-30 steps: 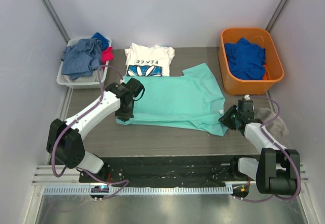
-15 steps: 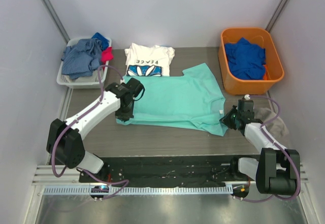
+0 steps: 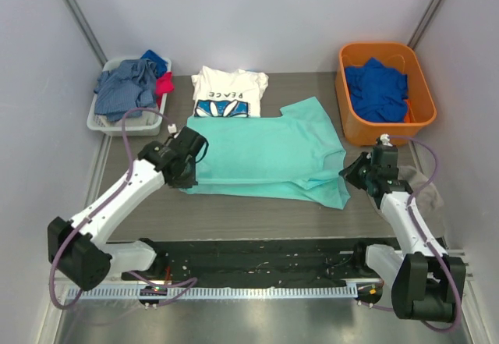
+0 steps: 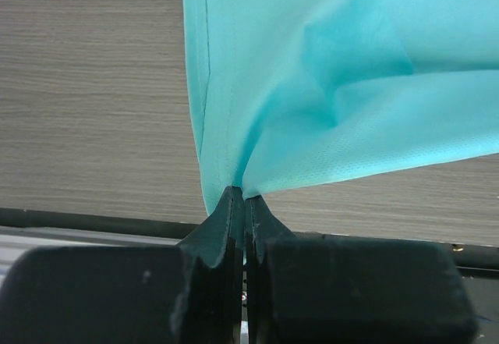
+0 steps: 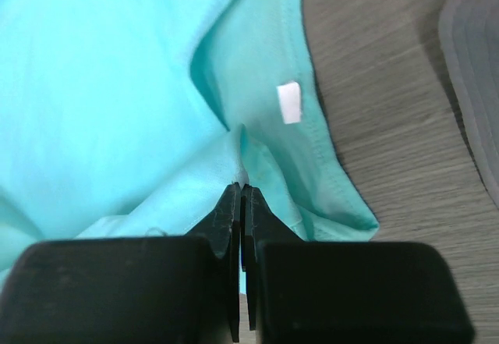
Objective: Fold and stack the t-shirts
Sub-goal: Flatten the tshirt out
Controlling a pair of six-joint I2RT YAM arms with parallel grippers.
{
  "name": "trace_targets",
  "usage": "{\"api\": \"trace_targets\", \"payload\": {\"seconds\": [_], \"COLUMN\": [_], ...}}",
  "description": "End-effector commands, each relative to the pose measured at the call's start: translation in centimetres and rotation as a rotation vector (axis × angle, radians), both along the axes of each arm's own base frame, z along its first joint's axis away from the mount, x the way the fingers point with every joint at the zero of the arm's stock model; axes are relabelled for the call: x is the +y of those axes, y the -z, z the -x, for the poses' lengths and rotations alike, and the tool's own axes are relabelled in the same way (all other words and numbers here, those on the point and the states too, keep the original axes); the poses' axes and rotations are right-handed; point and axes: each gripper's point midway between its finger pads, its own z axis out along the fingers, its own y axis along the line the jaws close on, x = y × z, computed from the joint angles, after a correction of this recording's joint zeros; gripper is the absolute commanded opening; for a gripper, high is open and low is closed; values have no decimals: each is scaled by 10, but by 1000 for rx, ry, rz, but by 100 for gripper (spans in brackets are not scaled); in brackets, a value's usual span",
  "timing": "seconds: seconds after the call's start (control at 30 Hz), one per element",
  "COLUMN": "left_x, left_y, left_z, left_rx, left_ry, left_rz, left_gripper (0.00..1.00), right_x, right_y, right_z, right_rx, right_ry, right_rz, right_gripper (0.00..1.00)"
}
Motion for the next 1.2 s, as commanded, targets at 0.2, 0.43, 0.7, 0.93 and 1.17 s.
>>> {"api": "trace_targets", "payload": {"seconds": [0.2, 0.43, 0.7, 0.93, 1.17], "left_x": [5, 10, 7, -2, -9], "left_y": [-16, -7, -2, 1, 0], "left_z": [10, 21, 18, 9, 2], "left_rx": [-150, -173, -183, -202, -197], "left_ry": [-119, -159, -188, -202, -185], "left_rz": [136, 177, 197, 232, 244], "left_gripper": [0, 0, 0, 0, 0], "right_x": [12, 32, 53, 54, 47], "right_y": [-82, -131, -145, -176, -221], "right_z": [11, 47, 71, 91, 110], "right_rx": [-147, -177, -164, -219, -307], "right_ry": [-44, -89, -103, -78, -95], "right_rz": [-36, -103, -195, -230, -157], "right_gripper": [1, 1, 1, 1, 1]}}
